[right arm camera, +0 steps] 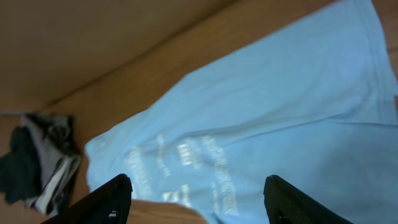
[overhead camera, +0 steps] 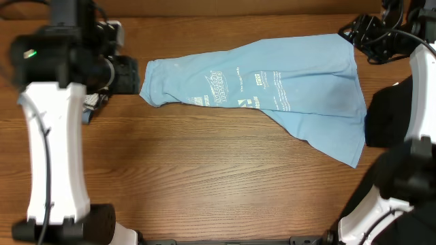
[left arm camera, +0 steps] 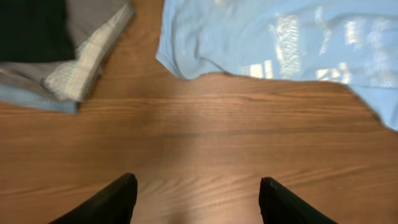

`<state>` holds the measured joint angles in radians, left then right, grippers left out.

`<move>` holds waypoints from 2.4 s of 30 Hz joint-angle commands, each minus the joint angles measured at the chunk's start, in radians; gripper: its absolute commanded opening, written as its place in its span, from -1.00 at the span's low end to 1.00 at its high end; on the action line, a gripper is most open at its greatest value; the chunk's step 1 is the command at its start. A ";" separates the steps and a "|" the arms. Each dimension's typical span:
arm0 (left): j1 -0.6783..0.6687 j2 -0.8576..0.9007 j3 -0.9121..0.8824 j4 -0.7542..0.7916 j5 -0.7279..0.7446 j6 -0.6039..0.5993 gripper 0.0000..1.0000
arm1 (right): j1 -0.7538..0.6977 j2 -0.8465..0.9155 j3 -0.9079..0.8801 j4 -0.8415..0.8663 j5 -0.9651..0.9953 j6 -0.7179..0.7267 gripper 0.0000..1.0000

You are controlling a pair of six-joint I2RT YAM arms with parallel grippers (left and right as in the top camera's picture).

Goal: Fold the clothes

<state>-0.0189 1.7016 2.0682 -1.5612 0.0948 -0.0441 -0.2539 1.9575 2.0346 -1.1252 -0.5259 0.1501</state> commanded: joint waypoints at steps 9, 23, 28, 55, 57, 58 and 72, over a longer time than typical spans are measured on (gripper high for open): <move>-0.053 0.242 -0.440 0.463 0.061 0.044 0.36 | 0.095 -0.156 0.006 -0.166 -0.017 -0.022 0.49; -0.071 0.544 -0.452 0.722 0.017 0.036 -0.28 | 0.102 -0.156 -0.013 -0.279 0.076 -0.027 0.53; -0.069 0.533 -0.412 0.632 -0.006 -0.006 -0.92 | 0.102 -0.156 -0.013 -0.280 0.078 -0.027 0.53; -0.040 0.308 -0.109 0.483 -0.153 -0.042 0.41 | 0.102 -0.156 -0.013 -0.318 0.107 -0.031 0.55; -0.040 0.307 -0.109 0.394 -0.094 -0.040 0.32 | 0.102 -0.156 -0.013 -0.321 0.107 -0.051 0.55; -0.040 0.307 -0.109 0.356 -0.066 -0.034 0.28 | 0.102 -0.156 -0.013 -0.321 0.107 -0.054 0.56; -0.127 0.317 -0.504 0.528 0.001 0.000 0.16 | 0.102 -0.156 -0.013 -0.325 0.107 -0.049 0.57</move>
<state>-0.1242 2.0197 1.6524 -1.1007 0.0944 -0.0658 -0.1524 1.8030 2.0220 -1.4513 -0.4259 0.1078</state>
